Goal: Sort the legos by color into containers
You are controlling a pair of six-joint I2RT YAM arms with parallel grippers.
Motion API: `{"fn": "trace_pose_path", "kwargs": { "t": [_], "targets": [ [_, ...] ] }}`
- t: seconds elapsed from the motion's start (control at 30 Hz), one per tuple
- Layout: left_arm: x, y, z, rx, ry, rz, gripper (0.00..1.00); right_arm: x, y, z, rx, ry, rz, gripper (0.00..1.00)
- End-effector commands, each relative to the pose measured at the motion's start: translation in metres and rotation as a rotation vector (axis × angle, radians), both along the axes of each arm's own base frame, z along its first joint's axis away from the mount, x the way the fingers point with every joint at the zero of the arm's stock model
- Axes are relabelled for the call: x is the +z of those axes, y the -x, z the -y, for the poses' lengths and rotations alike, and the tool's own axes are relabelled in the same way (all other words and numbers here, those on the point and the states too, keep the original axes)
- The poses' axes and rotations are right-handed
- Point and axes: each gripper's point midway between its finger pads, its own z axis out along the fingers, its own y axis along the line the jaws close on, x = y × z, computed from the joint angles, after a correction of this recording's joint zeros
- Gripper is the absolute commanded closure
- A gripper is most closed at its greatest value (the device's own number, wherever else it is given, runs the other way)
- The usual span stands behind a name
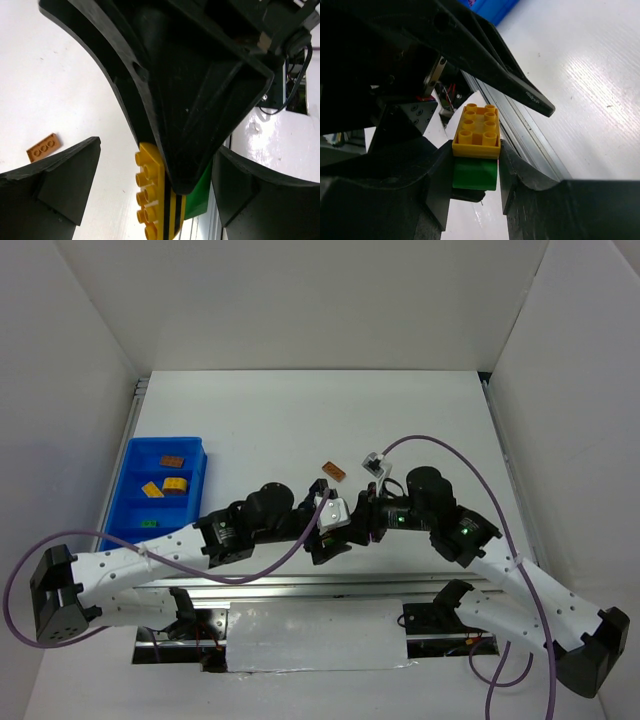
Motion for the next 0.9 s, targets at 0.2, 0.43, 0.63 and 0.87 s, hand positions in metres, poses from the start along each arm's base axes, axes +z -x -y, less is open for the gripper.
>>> {"fn": "trace_pose_path", "kwargs": {
  "t": [0.2, 0.43, 0.63, 0.87],
  "targets": [
    [0.048, 0.002, -0.008, 0.025, 0.138, 0.047, 0.01, 0.019, -0.013, -0.004, 0.03, -0.028, 0.163, 1.0],
    [0.051, 0.01, -0.03, 0.046, 0.113, 0.03, 0.0, 0.038, -0.063, 0.026, -0.266, -0.079, 0.249, 1.0],
    [0.068, -0.031, -0.062, 0.422, 0.212, -0.124, 0.0, 0.041, -0.072, 0.033, -0.242, -0.064, 0.368, 1.0],
    [0.123, -0.046, -0.084, 0.271, 0.393, -0.375, 0.0, 0.071, -0.021, 0.012, 0.215, -0.216, 0.418, 1.0]
  ]
}}
